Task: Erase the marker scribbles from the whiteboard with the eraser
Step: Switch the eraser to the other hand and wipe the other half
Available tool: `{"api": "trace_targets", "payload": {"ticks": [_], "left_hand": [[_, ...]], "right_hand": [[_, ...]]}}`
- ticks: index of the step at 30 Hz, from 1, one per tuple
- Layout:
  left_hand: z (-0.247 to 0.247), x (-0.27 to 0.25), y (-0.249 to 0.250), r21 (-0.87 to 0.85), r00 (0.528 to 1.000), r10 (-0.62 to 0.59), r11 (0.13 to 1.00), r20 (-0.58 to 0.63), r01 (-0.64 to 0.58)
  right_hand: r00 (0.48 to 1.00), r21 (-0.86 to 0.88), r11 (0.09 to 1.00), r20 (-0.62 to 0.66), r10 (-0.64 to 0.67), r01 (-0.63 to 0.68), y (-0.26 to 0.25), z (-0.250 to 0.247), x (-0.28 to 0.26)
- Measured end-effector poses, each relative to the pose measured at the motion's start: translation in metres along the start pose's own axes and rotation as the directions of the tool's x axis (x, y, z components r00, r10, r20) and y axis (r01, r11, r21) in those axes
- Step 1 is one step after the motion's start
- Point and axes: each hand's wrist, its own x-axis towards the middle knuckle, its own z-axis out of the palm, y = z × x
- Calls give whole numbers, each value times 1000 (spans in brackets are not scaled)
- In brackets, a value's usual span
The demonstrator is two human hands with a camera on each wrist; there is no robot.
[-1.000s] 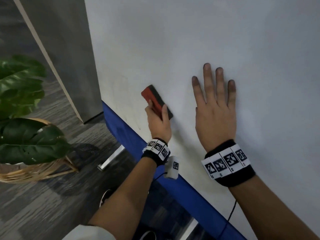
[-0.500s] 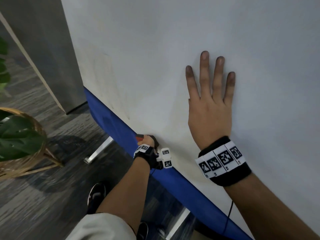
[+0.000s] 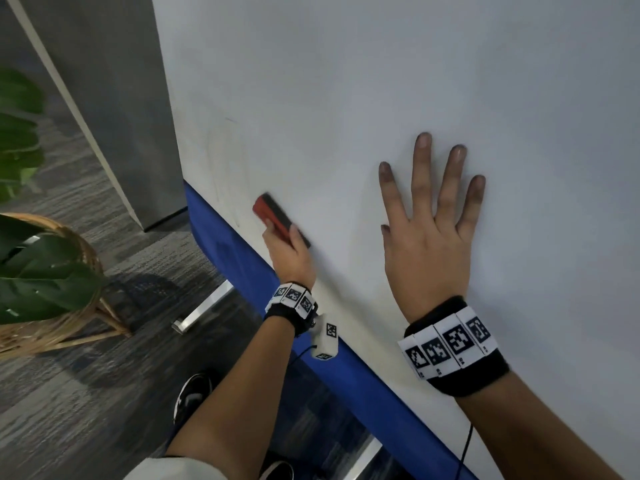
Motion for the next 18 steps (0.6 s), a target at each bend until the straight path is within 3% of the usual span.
{"api": "trace_targets", "payload": {"ticks": [2,4,6,8,10,13,15,18], "left_hand": [[-3,9,-2,17,984,-173,985,-38,174],[-6,13,6,55,966,-259,964,-25,260],[-8,4,22,89,981,-195,977,-3,195],[-7,-11,41,86,999,15,996,36,-18],[-5,-24,59,60,974,210,975,88,-215],[-2,-21,69,73,937,342,935,72,-347],[-3,-8,57,90,937,343,933,67,-348],[-4,22,11,27,994,107,994,-13,-107]], "right_hand": [[1000,-8,1000,13,-6,6,0,2,1],[999,-6,1000,49,-3,3,0,0,2],[998,21,1000,66,-11,10,-6,-5,2],[990,96,987,37,-133,129,-13,-11,10],[961,140,953,27,-275,269,-19,-19,30],[962,76,960,34,-272,269,-21,-26,62],[964,1,966,61,-259,259,-23,-24,68],[962,-54,964,102,-254,261,-27,-15,64]]}}
